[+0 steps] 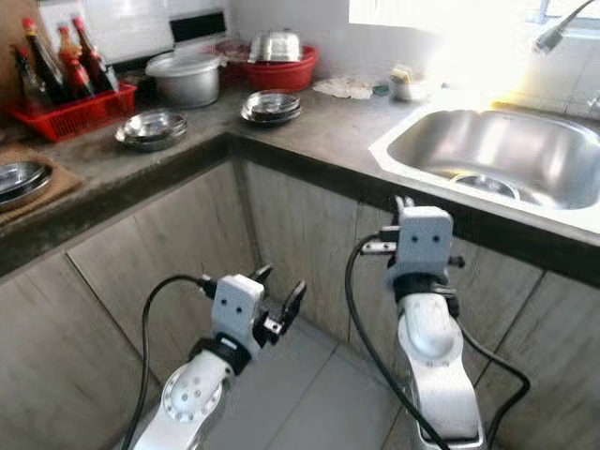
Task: Kitchen organization
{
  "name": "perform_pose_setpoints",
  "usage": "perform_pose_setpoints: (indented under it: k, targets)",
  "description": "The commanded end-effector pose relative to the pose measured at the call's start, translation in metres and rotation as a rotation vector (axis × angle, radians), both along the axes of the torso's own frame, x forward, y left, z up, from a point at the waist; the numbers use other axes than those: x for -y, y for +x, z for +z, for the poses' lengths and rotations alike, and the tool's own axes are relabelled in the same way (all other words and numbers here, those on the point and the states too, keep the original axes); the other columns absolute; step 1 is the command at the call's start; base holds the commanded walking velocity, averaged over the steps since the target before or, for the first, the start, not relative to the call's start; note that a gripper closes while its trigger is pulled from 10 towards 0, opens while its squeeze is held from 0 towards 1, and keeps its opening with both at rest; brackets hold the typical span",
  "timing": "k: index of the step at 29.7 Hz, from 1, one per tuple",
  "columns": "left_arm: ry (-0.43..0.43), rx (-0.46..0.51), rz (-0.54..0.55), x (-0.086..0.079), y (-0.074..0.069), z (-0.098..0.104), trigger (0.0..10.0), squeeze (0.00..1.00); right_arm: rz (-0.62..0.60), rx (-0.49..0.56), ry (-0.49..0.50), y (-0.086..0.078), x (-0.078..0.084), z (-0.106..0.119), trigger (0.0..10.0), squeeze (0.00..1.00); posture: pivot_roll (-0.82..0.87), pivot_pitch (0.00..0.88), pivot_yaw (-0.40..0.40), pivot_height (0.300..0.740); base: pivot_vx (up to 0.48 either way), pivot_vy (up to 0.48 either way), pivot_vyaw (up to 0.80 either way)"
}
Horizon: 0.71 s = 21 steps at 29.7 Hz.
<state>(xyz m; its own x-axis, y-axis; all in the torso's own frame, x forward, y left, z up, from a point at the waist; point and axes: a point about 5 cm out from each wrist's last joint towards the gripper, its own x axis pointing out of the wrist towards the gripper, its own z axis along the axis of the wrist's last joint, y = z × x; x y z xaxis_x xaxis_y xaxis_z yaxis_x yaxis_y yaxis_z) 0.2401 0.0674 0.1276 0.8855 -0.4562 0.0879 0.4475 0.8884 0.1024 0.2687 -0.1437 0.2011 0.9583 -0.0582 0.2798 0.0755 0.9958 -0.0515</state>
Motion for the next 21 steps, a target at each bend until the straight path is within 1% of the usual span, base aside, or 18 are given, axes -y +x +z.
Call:
perform_pose_setpoints:
  k: [1, 8, 10, 14, 15, 21]
  targets:
    - [0.015, -0.002, 0.016, -0.006, 0.0, -0.001, 10.0, 0.0, 0.024, 0.02, 0.004, -0.001, -0.008, 0.005, 10.0, 0.0, 0.1, 0.0, -0.012, 0.74, 0.0, 0.0, -0.8]
    - [0.02, -0.002, 0.013, -0.005, 0.001, -0.001, 10.0, 0.0, 0.022, 0.026, -0.005, -0.001, -0.007, 0.006, 10.0, 0.0, 0.1, 0.0, -0.013, 0.74, 0.0, 0.0, -0.8]
    - [0.025, 0.006, 0.009, -0.005, 0.002, 0.0, 10.0, 0.0, 0.02, 0.048, -0.016, 0.0, -0.008, 0.01, 10.0, 0.0, 0.1, 0.0, -0.014, 0.74, 0.0, 0.0, -0.63]
    - [0.022, 0.011, 0.01, -0.005, 0.004, 0.001, 10.0, 0.0, 0.018, 0.075, -0.033, 0.001, -0.008, 0.015, 10.0, 0.0, 0.1, 0.0, -0.013, 0.74, 0.0, 0.0, 0.0]
    - [0.023, 0.019, 0.012, -0.006, 0.004, 0.003, 10.0, 0.0, 0.011, 0.087, -0.033, 0.002, -0.007, 0.019, 10.0, 0.0, 0.1, 0.0, -0.011, 0.74, 0.277, 0.0, -0.61]
    - [0.031, 0.025, 0.011, -0.006, 0.006, 0.003, 10.0, 0.0, -0.009, 0.128, -0.041, 0.005, 0.0, 0.03, 10.0, 0.0, 0.1, 0.0, -0.01, 0.74, 0.322, 0.0, 0.0]
